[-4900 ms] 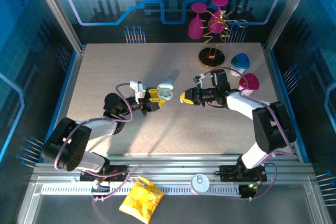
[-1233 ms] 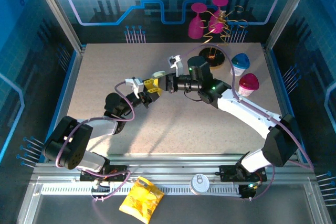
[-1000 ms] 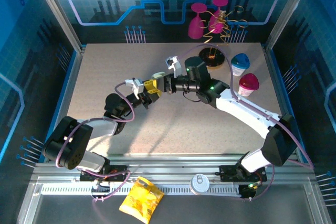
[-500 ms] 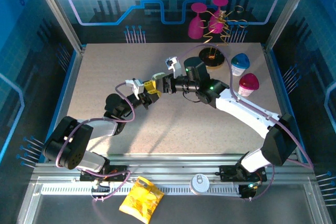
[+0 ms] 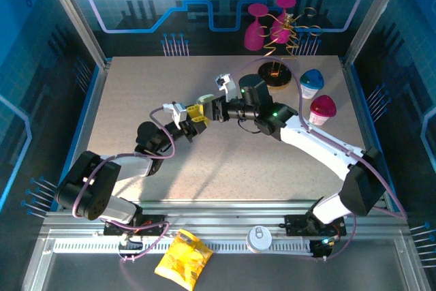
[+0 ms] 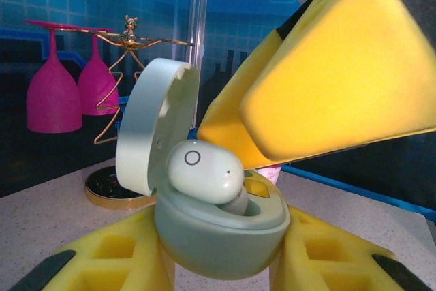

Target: Insert wireless bluetooth earbuds into charging case

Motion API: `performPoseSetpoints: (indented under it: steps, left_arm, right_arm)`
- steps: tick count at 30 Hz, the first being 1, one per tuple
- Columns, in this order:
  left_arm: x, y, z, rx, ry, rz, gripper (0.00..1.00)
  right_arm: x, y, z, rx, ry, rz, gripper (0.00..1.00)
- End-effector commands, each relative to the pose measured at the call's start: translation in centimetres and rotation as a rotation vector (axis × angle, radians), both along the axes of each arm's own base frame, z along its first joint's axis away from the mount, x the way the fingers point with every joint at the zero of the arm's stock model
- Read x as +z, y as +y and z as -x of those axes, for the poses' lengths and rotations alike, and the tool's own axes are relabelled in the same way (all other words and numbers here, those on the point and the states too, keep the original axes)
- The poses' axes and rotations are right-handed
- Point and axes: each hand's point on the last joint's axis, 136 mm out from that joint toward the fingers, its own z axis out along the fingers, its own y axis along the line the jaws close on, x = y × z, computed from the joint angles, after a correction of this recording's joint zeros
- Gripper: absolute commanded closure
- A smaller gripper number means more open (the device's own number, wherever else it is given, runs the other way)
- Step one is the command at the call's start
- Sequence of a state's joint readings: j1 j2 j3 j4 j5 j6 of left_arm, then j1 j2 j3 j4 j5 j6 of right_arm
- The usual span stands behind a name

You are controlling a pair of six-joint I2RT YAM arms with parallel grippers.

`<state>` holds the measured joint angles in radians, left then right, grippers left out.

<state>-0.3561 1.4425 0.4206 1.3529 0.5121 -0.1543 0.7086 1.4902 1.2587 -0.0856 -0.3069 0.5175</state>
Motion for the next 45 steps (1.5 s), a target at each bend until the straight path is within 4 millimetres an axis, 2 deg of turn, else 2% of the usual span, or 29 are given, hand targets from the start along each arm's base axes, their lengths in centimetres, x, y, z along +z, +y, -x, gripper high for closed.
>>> performPoseSetpoints:
  steps: [1,15,18,21,29,39,45]
  left_arm:
    - [1.2,0.4,0.2,0.021,-0.063,0.011,0.68]
    - [0.9,0.6,0.1,0.030,-0.056,0.010,0.68]
    - [0.9,0.5,0.1,0.029,-0.057,0.008,0.68]
    - [0.9,0.6,0.2,0.030,-0.058,0.009,0.68]
    - [0.9,0.7,0.2,0.035,-0.059,0.008,0.68]
    - [0.8,0.5,0.1,0.031,-0.058,0.006,0.68]
    - [0.9,0.5,0.1,0.031,-0.060,0.006,0.68]
  right_arm:
    - [1.2,-0.3,0.7,-0.001,-0.028,0.009,0.68]
    - [3.1,-0.7,1.6,0.021,-0.077,-0.022,0.70]
    - [3.0,-0.5,1.4,0.021,-0.066,-0.006,0.72]
    - [1.8,-0.5,1.0,0.009,-0.027,0.038,0.74]
    - [0.3,0.5,1.3,0.051,0.029,0.078,0.72]
    - [0.6,1.5,2.3,0.123,0.036,0.074,0.72]
    - [1.3,0.3,2.0,0.080,-0.010,0.105,0.71]
